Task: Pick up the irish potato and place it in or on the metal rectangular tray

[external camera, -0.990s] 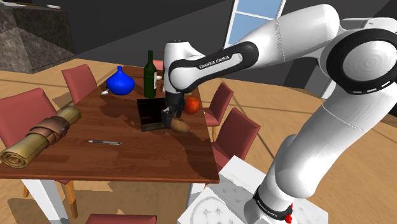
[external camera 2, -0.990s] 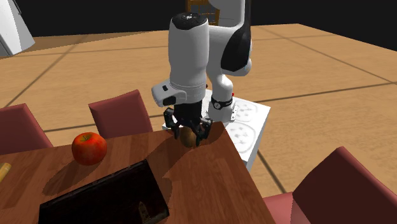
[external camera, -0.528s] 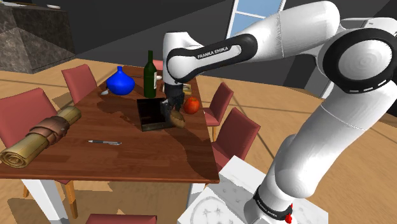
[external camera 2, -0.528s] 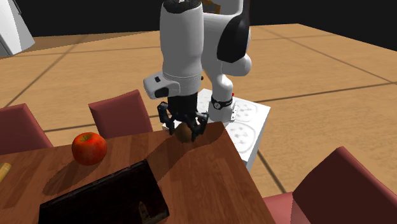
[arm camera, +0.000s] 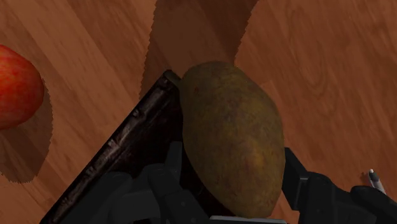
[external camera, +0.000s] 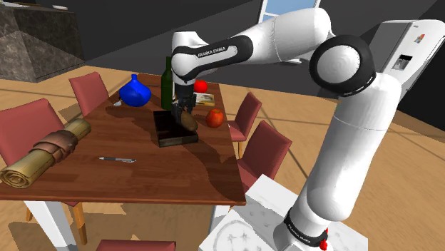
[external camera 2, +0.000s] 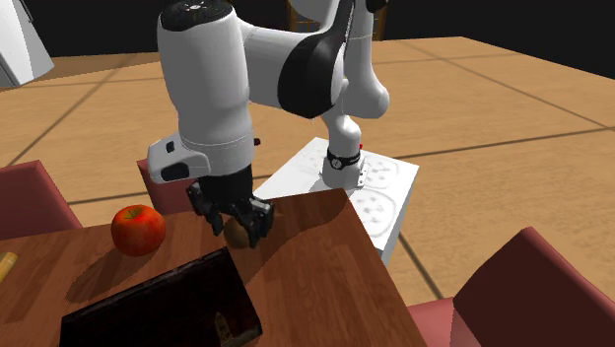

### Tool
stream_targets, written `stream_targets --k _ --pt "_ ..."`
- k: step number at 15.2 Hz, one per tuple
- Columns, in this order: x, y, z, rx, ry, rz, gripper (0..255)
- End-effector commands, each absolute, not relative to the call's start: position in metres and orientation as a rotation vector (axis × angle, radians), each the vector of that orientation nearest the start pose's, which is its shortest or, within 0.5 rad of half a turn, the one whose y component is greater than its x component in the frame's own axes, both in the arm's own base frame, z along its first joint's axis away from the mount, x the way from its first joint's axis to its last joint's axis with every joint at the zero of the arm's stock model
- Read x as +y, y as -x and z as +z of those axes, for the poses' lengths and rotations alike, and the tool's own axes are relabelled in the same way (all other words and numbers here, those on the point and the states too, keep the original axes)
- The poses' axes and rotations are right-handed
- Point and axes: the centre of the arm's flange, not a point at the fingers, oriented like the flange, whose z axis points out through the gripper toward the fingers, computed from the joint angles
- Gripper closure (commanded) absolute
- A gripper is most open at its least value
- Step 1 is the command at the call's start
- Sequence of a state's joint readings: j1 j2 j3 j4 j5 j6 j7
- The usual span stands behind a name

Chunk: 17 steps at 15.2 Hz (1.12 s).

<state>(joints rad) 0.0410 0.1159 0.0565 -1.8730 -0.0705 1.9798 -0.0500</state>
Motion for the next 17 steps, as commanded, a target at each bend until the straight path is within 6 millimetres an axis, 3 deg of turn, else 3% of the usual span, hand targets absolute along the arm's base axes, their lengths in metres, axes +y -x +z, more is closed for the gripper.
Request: stream_targets --k 1,12,17 --pt "0.041 -0.612 0.451 -0.281 3.188 0.012 255" --pt "-0.011 -0.752 0.452 -0.281 3.188 0.012 255" --pt "-0.011 -0.752 0.426 -0.281 3.188 0.012 255"
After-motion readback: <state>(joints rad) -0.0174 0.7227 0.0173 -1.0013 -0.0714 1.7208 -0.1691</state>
